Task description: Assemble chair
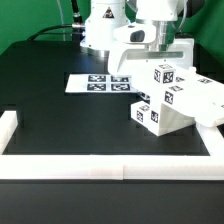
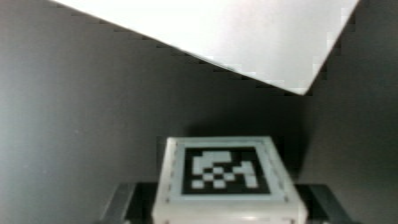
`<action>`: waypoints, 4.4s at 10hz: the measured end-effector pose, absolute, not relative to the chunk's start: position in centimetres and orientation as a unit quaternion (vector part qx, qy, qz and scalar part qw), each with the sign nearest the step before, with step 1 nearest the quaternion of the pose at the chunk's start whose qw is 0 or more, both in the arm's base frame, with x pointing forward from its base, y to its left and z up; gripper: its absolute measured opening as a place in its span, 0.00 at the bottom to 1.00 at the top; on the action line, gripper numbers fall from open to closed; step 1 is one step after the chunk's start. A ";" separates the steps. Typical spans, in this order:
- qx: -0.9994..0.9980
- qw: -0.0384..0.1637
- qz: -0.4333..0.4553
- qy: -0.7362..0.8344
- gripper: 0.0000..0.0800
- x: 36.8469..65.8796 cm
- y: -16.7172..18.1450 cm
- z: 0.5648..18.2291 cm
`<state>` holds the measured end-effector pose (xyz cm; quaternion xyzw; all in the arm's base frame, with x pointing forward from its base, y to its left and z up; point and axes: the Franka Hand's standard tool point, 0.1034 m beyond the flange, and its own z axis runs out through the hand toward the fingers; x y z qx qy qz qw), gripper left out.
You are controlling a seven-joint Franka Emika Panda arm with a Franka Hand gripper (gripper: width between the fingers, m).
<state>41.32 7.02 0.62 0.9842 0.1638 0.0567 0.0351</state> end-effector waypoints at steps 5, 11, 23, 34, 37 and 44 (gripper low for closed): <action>0.986 0.017 0.046 0.158 0.34 41.7 6.4 4.1; 0.991 -0.020 0.032 0.132 0.34 43.2 8.4 10.1; 0.993 -0.033 0.019 0.110 0.34 49.8 10.3 13.5; 0.995 -0.026 0.025 0.094 0.34 53.2 10.7 12.8; 0.996 -0.025 0.022 0.088 0.34 53.0 10.9 12.4; 0.996 -0.025 0.019 0.080 0.34 53.5 10.7 12.1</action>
Offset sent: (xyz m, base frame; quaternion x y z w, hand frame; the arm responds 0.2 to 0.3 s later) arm -0.0040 -0.0135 0.0371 0.0223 -0.0266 -0.0282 0.9990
